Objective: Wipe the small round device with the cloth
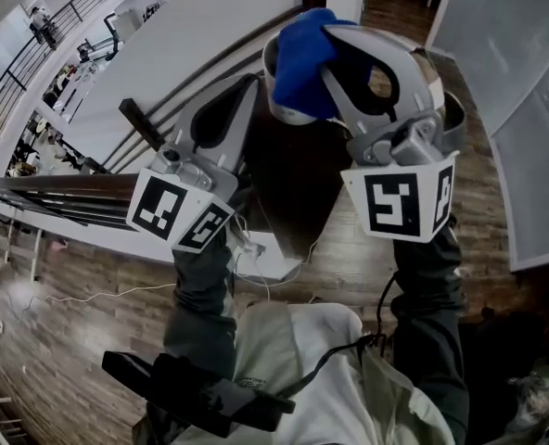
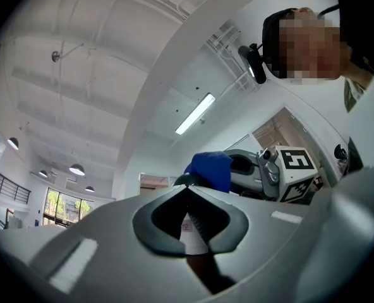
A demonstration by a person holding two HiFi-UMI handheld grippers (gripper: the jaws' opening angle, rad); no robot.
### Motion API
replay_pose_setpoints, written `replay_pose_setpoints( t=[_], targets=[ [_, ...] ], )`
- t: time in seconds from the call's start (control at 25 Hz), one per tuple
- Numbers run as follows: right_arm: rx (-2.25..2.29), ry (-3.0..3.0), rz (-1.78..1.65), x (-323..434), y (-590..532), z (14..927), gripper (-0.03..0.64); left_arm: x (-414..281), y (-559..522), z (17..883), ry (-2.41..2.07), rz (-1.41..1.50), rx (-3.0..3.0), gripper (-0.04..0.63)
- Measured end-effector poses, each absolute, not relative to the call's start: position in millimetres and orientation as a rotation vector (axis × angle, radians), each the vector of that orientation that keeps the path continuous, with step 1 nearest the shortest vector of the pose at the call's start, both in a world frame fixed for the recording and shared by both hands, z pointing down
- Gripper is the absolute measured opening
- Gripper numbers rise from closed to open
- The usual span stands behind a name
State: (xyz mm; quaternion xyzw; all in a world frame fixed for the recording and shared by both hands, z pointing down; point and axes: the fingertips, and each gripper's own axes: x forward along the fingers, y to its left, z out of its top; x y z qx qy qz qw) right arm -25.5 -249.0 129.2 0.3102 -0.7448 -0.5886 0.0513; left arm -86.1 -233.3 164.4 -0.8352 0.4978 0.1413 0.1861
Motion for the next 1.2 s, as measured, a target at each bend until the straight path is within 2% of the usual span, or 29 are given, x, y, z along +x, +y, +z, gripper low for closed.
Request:
replay_pose_setpoints(
  t=[0.44,0.8,1.2],
  targets=[
    [0.808,-2.315,-1.565,-8,-224,192,0.057,-86,-222,183,1.421,0.398,-2.383,0.0],
    [1.016,-2.444,-1.451,-13,-174,209,0.057,-117,-181,219,1.458,0.42,-2.42,0.0],
    [1.191,-2.505,-1.36,-8,-137,237,0.057,-110,-153,256,1.469,0.479,-2.531,0.0]
  ],
)
